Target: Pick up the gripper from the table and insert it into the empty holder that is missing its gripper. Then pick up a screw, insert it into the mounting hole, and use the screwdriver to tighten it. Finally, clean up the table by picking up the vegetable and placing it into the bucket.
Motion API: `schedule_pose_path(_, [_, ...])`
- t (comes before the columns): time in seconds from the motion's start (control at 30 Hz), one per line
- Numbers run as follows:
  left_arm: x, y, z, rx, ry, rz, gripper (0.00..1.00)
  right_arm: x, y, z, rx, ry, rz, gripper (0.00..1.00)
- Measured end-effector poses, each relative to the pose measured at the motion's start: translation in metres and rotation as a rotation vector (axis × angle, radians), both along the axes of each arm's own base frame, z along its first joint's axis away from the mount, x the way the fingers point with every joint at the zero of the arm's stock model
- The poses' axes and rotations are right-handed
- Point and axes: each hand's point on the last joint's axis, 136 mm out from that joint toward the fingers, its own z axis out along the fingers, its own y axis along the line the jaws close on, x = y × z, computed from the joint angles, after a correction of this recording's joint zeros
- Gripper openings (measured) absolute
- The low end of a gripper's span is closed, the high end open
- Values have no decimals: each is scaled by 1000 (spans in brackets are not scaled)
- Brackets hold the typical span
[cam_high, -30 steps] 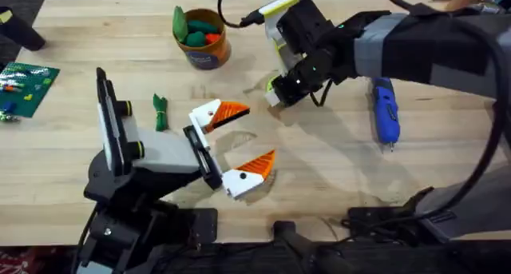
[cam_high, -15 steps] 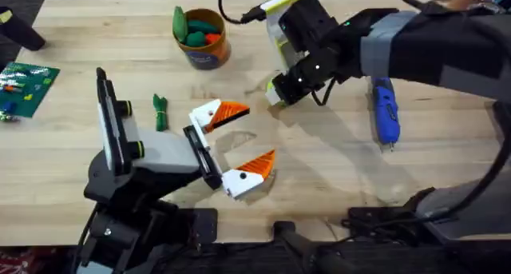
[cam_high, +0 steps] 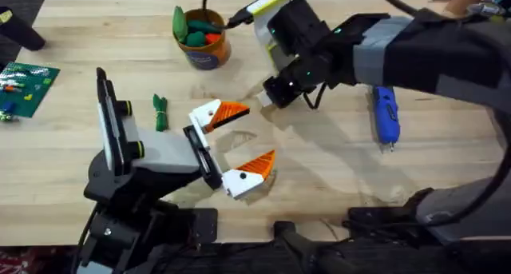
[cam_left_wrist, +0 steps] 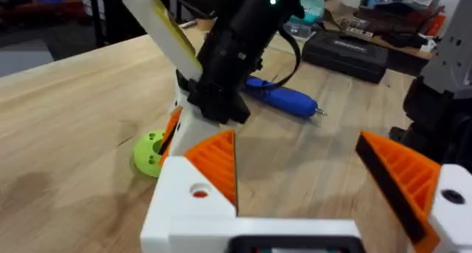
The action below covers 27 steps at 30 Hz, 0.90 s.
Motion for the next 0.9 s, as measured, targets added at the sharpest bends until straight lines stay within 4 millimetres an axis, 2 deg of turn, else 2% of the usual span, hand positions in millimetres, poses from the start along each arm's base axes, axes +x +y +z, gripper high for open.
schedule_pose_path(0.13, [0, 0, 0, 0, 1, 0, 983, -2, 2, 0, -27, -23, 17, 217])
schedule_pose_path(0.37, [0, 0, 0, 0, 0, 0, 983, 6, -7, 0, -78, -62, -5, 217])
schedule_pose_path(0.7, [0, 0, 0, 0, 0, 0, 983, 8, -10, 0, -95, -75, -14, 217])
schedule_pose_path(0.9, [0, 0, 0, 0, 1, 0, 983, 7, -11, -12, -115, -50, -12, 217])
